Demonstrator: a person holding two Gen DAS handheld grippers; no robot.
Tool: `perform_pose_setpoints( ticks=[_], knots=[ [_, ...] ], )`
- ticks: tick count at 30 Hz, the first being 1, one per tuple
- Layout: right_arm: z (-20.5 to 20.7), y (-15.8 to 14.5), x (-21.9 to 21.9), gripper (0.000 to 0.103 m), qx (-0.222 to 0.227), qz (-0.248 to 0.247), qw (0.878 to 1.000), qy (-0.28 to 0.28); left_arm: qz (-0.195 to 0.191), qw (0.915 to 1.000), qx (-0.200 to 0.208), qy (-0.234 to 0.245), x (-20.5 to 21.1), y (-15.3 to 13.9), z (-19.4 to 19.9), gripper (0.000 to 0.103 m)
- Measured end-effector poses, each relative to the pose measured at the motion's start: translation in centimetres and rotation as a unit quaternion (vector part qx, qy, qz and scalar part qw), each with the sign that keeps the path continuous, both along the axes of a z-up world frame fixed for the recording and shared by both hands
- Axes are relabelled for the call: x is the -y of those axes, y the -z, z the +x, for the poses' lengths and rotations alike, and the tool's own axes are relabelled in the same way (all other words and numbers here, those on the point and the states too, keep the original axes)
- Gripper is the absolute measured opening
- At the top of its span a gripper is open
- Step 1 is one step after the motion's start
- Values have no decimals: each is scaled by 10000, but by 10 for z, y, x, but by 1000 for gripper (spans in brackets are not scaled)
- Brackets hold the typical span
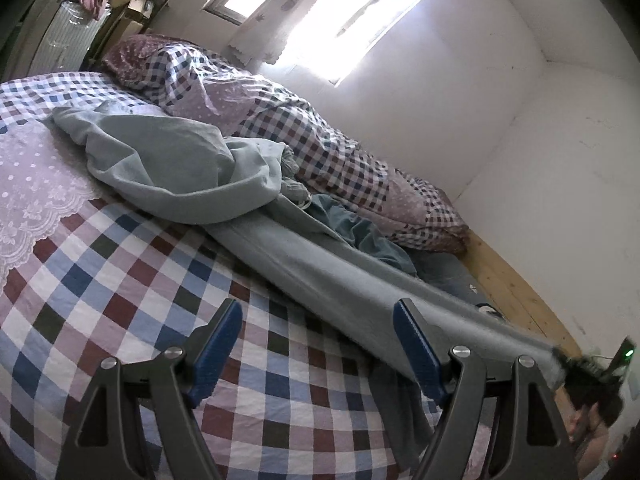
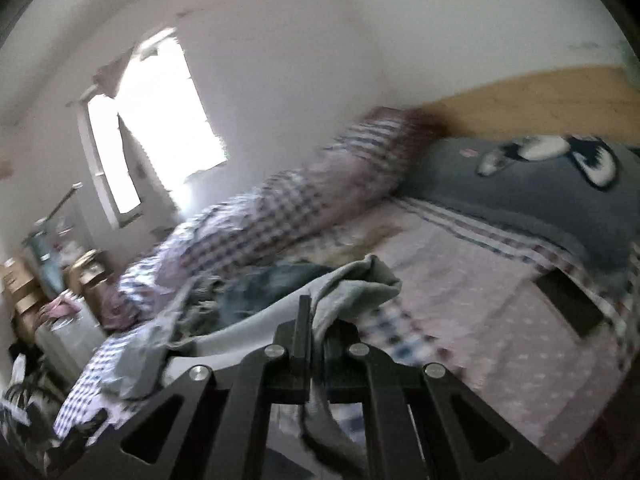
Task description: Fold clothes
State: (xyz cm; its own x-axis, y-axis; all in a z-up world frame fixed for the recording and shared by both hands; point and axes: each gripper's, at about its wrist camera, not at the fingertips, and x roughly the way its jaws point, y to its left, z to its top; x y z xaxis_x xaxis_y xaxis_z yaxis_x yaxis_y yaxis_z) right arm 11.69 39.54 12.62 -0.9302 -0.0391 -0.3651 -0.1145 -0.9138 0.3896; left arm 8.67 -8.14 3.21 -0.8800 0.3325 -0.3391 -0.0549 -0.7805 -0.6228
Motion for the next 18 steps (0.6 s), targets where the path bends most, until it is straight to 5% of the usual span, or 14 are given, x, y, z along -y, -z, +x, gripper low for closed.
perform_pose_setpoints(
  ticks=[8, 13, 16, 18],
  knots=[
    [-37, 82, -13, 8, 1677, 495, 9842, 282, -138, 9999, -20, -10, -2, -2, -2, 82],
    [-33, 79, -8, 19, 1872, 812, 9783, 357, -230, 9997, -104, 7, -2, -6, -3, 82],
    [-29, 66, -6, 43, 1847, 901, 9777, 426, -215, 9997, -119, 52, 0, -6, -5, 81],
    [-25, 55, -6, 49, 1773, 873, 9790, 498, -206, 9997, -132, 51, 2, -6, -6, 82]
  ],
)
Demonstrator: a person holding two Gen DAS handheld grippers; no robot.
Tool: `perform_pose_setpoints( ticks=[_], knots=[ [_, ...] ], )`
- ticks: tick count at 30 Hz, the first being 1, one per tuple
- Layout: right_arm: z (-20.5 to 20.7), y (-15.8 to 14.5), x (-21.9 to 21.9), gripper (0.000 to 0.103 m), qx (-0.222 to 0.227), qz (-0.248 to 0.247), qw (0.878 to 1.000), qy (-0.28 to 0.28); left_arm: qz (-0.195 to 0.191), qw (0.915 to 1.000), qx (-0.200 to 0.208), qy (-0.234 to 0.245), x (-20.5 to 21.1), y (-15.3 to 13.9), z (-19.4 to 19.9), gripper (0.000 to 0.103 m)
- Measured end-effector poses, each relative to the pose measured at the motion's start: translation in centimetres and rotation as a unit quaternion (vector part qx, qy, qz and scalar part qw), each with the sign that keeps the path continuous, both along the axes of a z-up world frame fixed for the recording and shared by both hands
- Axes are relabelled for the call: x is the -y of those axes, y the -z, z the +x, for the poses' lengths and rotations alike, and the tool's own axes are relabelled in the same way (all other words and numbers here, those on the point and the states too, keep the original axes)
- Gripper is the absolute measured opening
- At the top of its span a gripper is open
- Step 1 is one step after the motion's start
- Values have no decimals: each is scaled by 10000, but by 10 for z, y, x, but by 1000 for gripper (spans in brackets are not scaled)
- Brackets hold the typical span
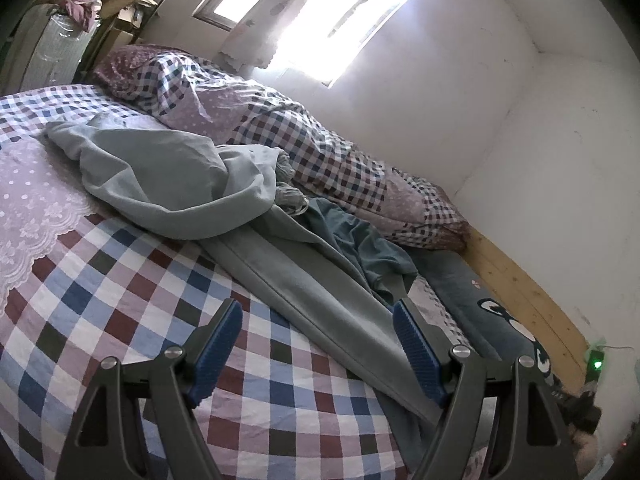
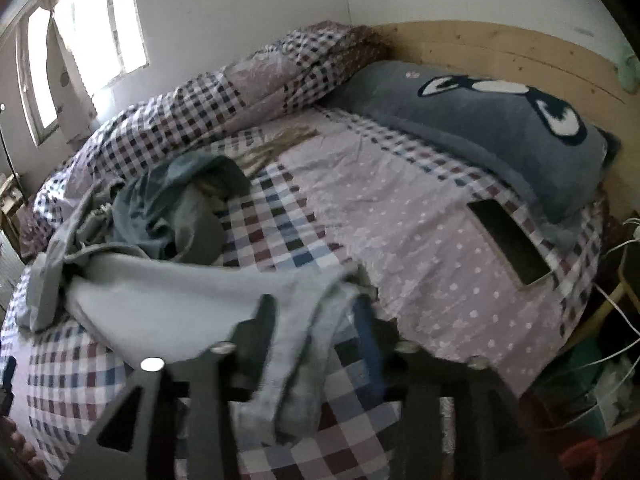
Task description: Fold clothes
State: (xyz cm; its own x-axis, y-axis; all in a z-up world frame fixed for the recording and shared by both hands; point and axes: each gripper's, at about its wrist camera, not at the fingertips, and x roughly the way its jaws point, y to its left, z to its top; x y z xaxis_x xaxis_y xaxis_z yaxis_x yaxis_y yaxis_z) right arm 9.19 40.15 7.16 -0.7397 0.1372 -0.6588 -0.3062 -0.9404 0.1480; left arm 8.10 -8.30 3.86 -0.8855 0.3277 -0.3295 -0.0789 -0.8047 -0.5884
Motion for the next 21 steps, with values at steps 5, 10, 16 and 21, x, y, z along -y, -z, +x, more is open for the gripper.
perform_pose_setpoints(
  ticks=[5, 10, 16, 21],
  knots=[
    [2, -36, 17, 53, -322, -106, 9993, -122, 37, 9999, -91, -84, 9, -5, -1, 82],
    [-30, -61, 78, 64, -618, -254, 9935, -921, -15, 9995, -221, -216, 24, -11, -1, 82],
    [-92, -67, 172, 70, -636, -405, 9788, -1904, 146, 9988, -266, -385, 48, -12, -6, 84],
    [-162, -54, 259, 75, -442, -284, 9606, -2731, 458, 9977, -90, -485, 66, -3, -17, 84]
  ],
)
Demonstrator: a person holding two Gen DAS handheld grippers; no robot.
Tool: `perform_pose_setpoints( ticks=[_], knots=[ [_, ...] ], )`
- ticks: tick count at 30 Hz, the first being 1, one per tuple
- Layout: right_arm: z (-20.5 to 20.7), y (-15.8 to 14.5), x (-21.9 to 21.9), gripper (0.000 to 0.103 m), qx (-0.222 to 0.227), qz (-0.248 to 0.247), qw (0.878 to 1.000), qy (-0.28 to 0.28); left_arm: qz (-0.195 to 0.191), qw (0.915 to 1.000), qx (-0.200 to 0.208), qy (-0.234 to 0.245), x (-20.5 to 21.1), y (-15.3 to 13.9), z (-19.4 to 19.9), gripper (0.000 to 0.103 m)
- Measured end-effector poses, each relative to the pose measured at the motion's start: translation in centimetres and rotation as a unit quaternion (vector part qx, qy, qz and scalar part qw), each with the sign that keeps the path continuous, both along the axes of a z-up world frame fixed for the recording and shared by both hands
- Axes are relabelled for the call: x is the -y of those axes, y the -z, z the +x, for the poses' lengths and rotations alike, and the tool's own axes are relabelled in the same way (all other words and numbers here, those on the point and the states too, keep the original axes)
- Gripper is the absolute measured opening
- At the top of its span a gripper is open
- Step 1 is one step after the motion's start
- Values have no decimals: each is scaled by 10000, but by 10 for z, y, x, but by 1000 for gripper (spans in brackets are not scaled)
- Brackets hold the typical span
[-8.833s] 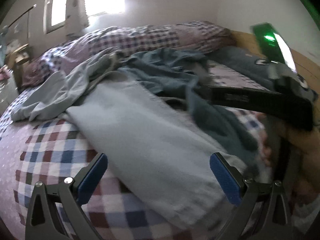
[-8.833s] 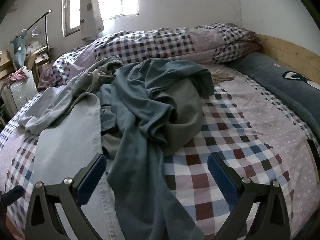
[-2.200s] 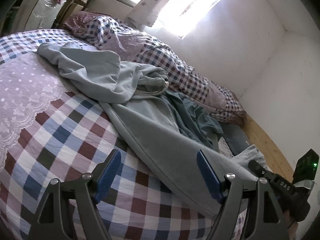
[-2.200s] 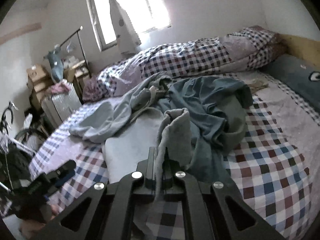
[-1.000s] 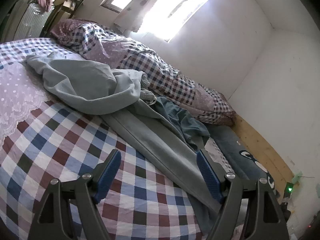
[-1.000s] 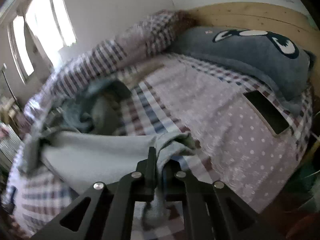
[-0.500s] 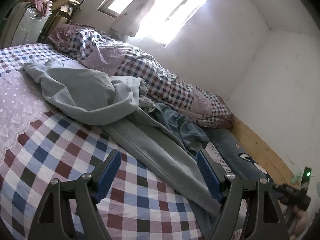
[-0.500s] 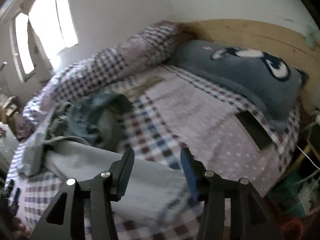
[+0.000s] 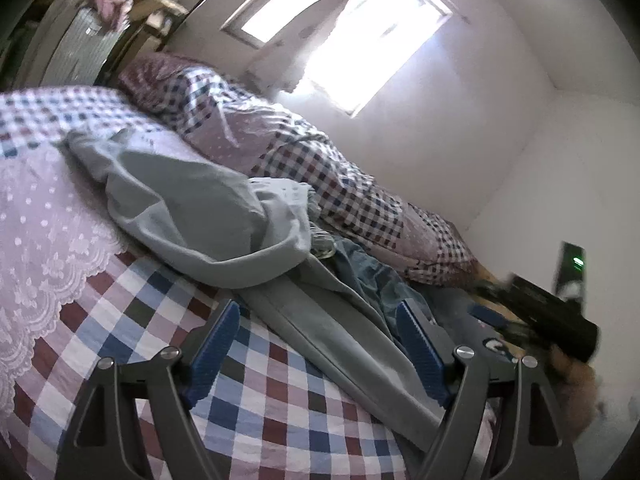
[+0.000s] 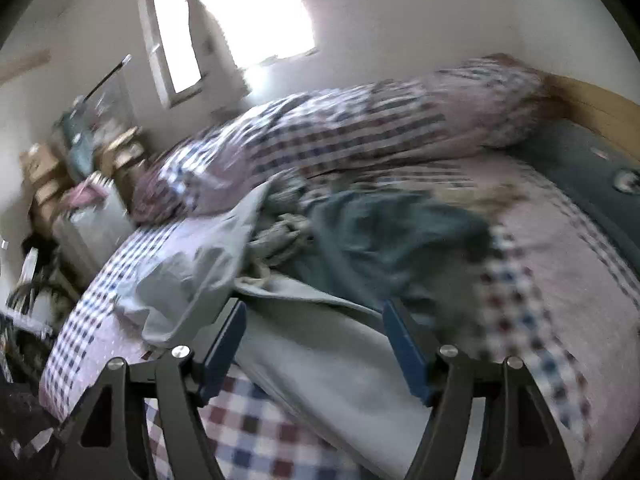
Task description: Fold clothes
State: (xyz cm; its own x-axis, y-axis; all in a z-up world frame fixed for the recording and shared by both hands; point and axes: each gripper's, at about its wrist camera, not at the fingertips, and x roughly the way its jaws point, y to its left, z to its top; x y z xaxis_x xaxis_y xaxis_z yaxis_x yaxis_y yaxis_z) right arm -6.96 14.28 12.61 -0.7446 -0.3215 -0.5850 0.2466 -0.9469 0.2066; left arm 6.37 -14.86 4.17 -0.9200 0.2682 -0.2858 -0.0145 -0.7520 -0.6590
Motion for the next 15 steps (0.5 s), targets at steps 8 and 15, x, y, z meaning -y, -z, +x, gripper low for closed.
perform_pose_setpoints(
  ticks=[8, 15],
  knots=[
    [-96, 51, 78, 75, 622, -494, 9944, -697, 157, 9998, 109, 7, 6, 6, -17, 84],
    [-152, 90, 124, 75, 1085, -640, 9870, -994, 36, 9999, 141, -42, 9, 6, -32, 84]
  ],
)
